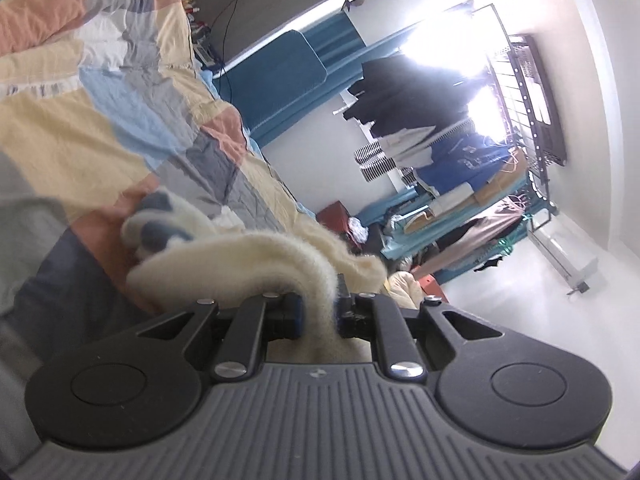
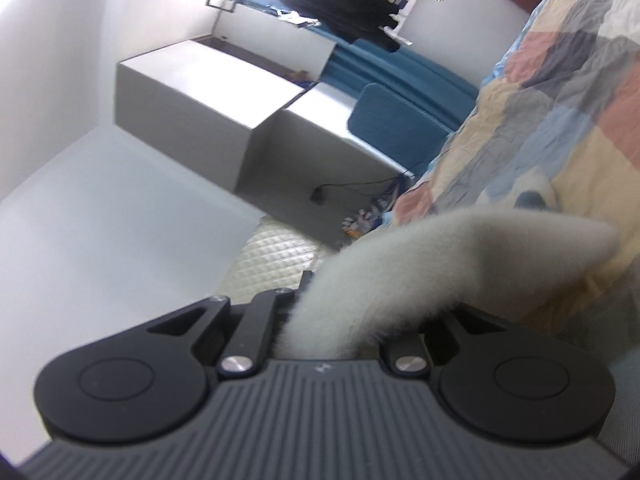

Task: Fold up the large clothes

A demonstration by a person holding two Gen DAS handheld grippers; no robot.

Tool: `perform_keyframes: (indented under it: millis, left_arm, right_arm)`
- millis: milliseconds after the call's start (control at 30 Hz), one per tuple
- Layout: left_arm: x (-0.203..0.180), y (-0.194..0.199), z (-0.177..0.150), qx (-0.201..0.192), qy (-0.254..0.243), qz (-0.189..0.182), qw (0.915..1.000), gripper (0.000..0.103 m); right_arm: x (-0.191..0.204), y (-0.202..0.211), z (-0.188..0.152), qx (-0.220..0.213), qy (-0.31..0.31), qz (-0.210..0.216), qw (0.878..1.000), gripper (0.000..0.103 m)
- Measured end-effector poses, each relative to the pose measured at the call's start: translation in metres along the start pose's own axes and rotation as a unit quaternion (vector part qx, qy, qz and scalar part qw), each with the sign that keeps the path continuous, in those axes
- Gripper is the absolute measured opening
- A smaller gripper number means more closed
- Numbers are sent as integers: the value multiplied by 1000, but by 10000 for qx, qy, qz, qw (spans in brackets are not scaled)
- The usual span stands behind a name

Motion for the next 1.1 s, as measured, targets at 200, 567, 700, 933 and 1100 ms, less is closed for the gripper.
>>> perform_keyframes:
  millis: [200,567,700,933,1100]
  left_arm:
    - [13,-91,37,12,-328,456,9984,17]
    - [91,-277,72,363,-722,975,9920,19]
    - [142,-323,68,688,-595,1136,9893,21]
    - [197,-375,58,1048,-744,1420,9815,21]
    - [210,-394,55,1153,-795,1407,9801,21]
  right_arm:
    - [-30,-75,38,-84,-168,-490,9986,17]
    - [-138,-212,68,-24,-358,-1602,9864,18]
    - [-184,-238,57,258,-103,-1909,9812,18]
    - [-244,-270,41,477,-255,-2315,9713,18]
    - [-254,-275,40,488,-241,-2295,9718,17]
Point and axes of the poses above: each gripper's, at about its wrist camera, not at the fingertips, and y roughly against the way its jaws point, x to its left, z to its top, the point moved 6 cm from there along -y, roughly the way its jaws point, and after that the axes turned 5 degrees about -x, right-handed, at the moved point
